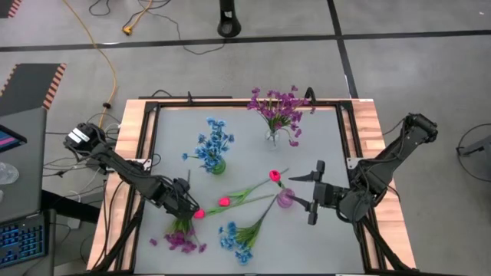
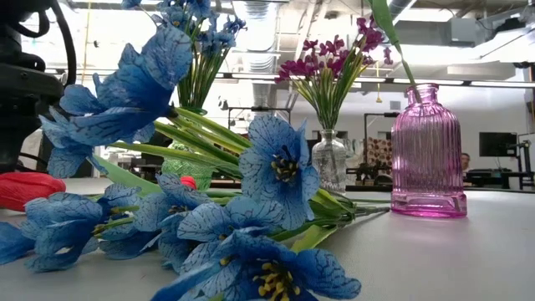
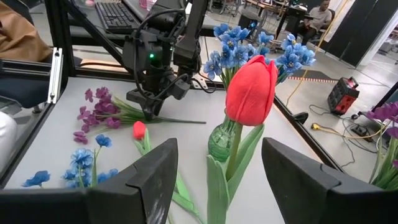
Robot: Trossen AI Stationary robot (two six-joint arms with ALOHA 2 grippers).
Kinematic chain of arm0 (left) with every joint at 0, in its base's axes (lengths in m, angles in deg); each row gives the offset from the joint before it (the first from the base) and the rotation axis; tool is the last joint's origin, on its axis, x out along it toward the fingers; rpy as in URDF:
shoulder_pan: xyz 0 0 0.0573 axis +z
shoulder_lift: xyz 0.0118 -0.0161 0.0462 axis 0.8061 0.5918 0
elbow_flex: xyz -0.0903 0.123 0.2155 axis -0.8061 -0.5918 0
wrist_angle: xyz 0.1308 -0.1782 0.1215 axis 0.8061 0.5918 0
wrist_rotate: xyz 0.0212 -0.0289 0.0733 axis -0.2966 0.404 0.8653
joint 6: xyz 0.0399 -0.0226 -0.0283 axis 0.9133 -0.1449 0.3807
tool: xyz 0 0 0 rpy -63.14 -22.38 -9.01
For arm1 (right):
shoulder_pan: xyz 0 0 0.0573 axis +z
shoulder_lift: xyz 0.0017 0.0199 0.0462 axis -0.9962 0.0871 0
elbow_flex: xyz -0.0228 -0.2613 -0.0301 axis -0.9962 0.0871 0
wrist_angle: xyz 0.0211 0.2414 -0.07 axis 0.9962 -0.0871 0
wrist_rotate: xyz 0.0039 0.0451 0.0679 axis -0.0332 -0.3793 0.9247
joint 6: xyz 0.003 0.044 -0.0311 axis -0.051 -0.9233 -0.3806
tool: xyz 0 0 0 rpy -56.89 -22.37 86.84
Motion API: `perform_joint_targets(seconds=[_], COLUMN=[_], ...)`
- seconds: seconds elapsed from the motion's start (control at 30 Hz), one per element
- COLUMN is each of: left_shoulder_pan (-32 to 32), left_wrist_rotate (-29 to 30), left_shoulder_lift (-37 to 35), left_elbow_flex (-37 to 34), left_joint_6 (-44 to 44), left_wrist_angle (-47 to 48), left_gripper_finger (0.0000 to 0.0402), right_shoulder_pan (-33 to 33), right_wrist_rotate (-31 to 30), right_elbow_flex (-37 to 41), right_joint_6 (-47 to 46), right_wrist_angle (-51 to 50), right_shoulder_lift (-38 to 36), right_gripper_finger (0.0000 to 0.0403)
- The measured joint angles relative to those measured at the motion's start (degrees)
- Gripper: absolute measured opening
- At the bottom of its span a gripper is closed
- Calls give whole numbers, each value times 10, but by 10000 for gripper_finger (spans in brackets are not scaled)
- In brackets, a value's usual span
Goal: Sort flowers into vase by color
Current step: Put the purple flowers into the transparent flower vase
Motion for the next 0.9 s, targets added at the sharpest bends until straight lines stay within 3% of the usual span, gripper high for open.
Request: perform_joint_targets(seconds=[0.5, 0.9], left_shoulder_pan=[0, 0], left_wrist_rotate=[2, 5], left_shoulder_lift=[-5, -95], left_elbow_flex=[-2, -2], left_joint_6=[23, 48], left_wrist_angle=[-7, 31], left_gripper_finger=[13, 3], right_shoulder_pan=[0, -1], right_wrist_rotate=[0, -1], right_elbow_flex=[0, -52], right_joint_6=[-20, 20], right_wrist_angle=[9, 9], right_shoulder_lift=[0, 0], right_gripper_finger=[260, 260])
